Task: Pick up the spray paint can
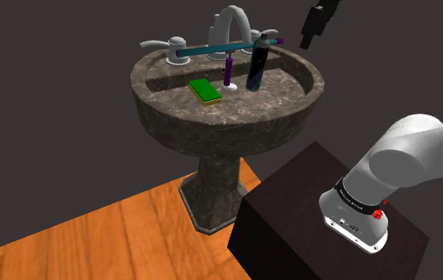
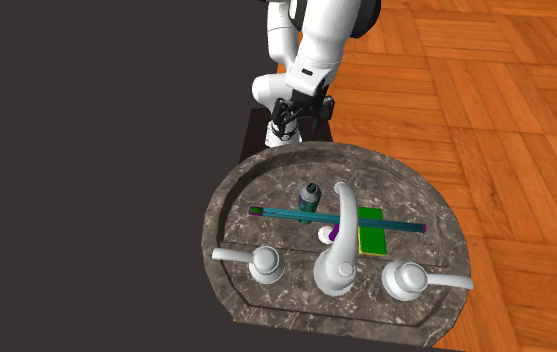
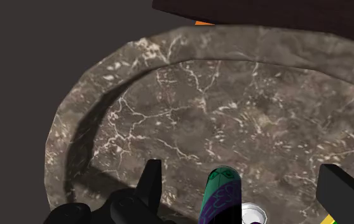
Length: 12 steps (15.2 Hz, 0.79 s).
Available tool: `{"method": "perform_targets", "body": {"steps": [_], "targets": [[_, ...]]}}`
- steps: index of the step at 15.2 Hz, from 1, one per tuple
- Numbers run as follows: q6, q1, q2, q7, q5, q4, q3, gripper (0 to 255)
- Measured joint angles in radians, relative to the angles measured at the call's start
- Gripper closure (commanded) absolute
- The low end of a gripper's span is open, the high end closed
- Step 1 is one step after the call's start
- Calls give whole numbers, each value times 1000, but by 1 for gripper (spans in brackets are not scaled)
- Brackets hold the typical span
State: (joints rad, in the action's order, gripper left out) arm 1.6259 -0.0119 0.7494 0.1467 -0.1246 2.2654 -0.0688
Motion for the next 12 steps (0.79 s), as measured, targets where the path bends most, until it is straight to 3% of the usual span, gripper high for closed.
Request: {"method": "perform_targets", "body": {"steps": [2, 5, 12], "targets": [[-11, 0, -33, 8, 2, -28, 4, 0], [-81, -1, -217, 40, 18, -186, 12, 0], [-344, -3, -707, 128, 57, -679, 25, 0]]}}
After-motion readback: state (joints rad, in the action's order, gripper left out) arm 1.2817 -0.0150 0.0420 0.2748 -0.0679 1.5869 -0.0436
